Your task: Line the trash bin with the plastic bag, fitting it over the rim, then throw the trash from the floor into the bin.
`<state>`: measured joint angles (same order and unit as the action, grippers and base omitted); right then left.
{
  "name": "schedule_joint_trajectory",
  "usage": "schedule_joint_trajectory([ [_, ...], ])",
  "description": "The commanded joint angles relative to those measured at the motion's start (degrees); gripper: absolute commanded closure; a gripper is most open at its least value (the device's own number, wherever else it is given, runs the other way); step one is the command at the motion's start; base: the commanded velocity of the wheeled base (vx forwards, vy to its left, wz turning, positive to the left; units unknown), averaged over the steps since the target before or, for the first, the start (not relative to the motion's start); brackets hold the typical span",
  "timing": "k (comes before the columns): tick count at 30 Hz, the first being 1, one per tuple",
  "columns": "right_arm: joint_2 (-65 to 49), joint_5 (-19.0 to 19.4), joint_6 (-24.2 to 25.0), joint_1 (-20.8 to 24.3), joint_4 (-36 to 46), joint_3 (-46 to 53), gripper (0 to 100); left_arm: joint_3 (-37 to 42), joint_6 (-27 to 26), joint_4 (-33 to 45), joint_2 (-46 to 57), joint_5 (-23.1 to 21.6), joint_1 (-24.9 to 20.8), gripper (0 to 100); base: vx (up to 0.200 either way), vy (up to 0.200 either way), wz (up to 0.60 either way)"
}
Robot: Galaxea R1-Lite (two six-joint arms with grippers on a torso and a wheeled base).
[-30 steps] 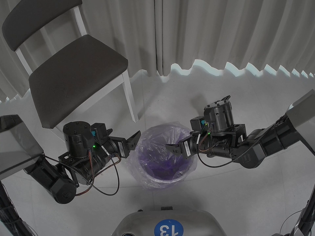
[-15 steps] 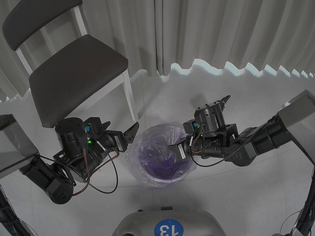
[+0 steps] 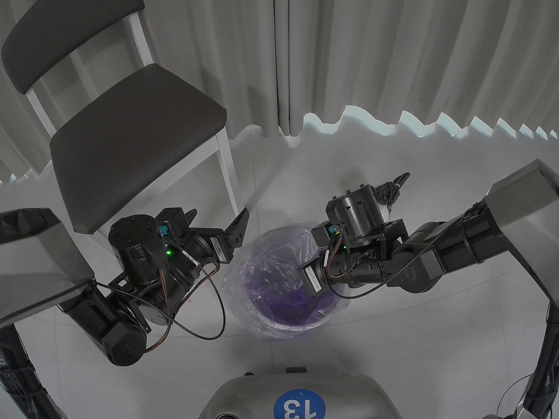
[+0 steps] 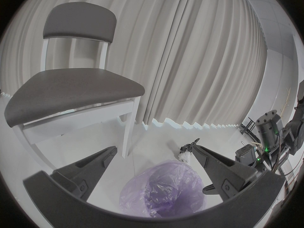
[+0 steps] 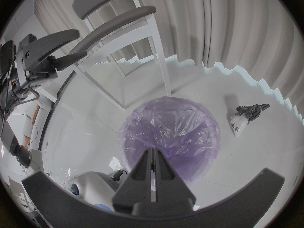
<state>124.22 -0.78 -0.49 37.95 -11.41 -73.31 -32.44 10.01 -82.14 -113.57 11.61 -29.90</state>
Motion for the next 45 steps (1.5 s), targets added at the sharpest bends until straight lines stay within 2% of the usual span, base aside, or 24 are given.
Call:
schedule_joint_trajectory([
  [1,1.0,0.0,-1.4,0.1,0.6,-0.9,100,-0.3,0.2,0.1,-0.9,0.0,-0.5,0,0.2,0.0,0.0],
  [12,5.6,0.0,-2.3,0.2,4.2,-5.7,100,-0.3,0.4,-0.4,-0.5,0.4,-1.0,0,0.0,0.0,0.0],
  [17,13.9,-2.6,-2.2,1.2,4.1,-10.4,100,0.4,0.5,-1.0,0.2,0.6,-1.0,0,0.0,0.0,0.0],
  [33,27.6,-3.2,-1.6,0.2,4.6,-22.1,100,2.3,0.5,-3.3,0.7,0.6,-0.9,0,0.0,0.0,0.0],
  [45,35.1,-4.0,1.2,-0.6,19.4,-41.3,100,3.1,0.5,-3.8,1.3,0.6,-0.9,0,0.0,0.0,0.0],
])
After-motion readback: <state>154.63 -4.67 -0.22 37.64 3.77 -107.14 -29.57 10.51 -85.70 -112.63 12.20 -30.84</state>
